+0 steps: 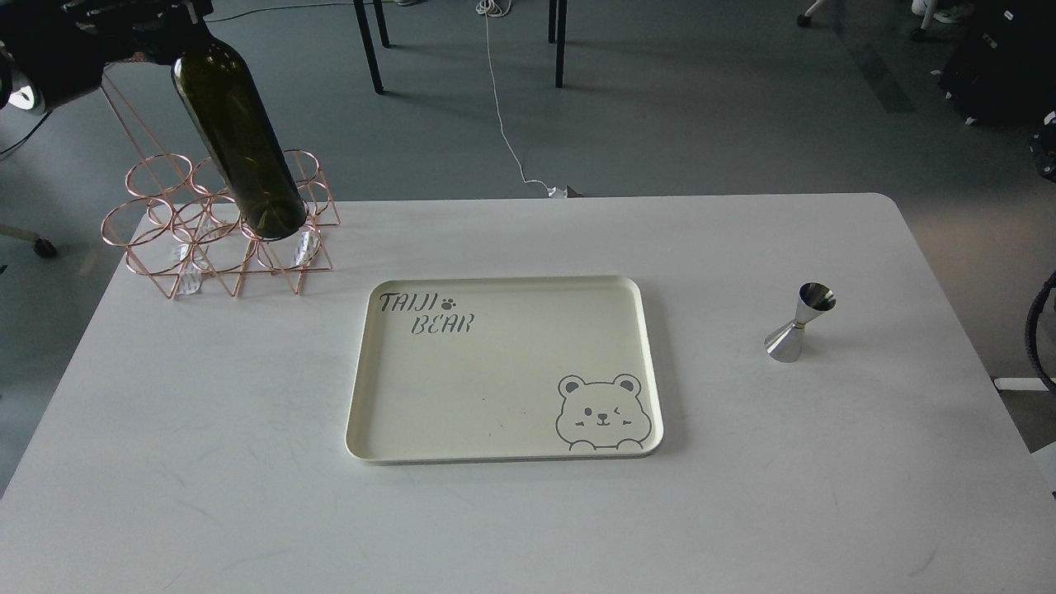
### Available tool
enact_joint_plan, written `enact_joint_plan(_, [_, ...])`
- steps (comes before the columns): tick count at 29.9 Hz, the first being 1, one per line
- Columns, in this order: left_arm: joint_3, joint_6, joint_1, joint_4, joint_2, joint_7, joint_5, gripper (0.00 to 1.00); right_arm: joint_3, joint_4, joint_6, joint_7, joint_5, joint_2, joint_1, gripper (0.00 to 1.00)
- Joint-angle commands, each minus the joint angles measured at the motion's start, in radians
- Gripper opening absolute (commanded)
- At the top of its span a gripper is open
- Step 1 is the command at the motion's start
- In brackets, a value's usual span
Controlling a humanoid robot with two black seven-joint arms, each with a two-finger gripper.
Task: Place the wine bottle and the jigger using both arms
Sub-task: 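Lower the bottle into a slot of the copper rack with the left gripper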
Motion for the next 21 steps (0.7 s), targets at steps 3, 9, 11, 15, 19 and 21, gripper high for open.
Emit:
enact_joint_plan(3, [0.000, 0.017, 0.002, 0.000, -0.002, -0.001, 0.008, 0.21, 0.000, 0.000, 0.000, 0.000, 0.000, 0.000, 0.000, 0.99])
enact_joint_plan(9, [0.000, 0.022, 0.002, 0.000, -0.007, -0.001, 0.008, 0.21, 0.001, 0.000, 0.000, 0.000, 0.000, 0.000, -0.001, 0.99])
enact_joint_plan(11, [0.000, 0.022, 0.003, 0.000, -0.013, -0.001, 0.005, 0.21, 0.001, 0.000, 0.000, 0.000, 0.000, 0.000, -0.001, 0.99])
enact_joint_plan(15, [0.002, 0.022, 0.009, -0.001, -0.022, 0.001, 0.008, 0.21, 0.001, 0.000, 0.000, 0.000, 0.000, 0.000, -0.001, 0.99])
enact_joint_plan(19, [0.011, 0.022, 0.009, -0.001, -0.025, -0.001, 0.006, 0.22, 0.001, 0.000, 0.000, 0.000, 0.000, 0.000, -0.001, 0.99])
enact_joint_plan(21, [0.037, 0.024, 0.009, -0.001, -0.025, -0.002, 0.005, 0.22, 0.001, 0.000, 0.000, 0.000, 0.000, 0.000, -0.003, 0.99])
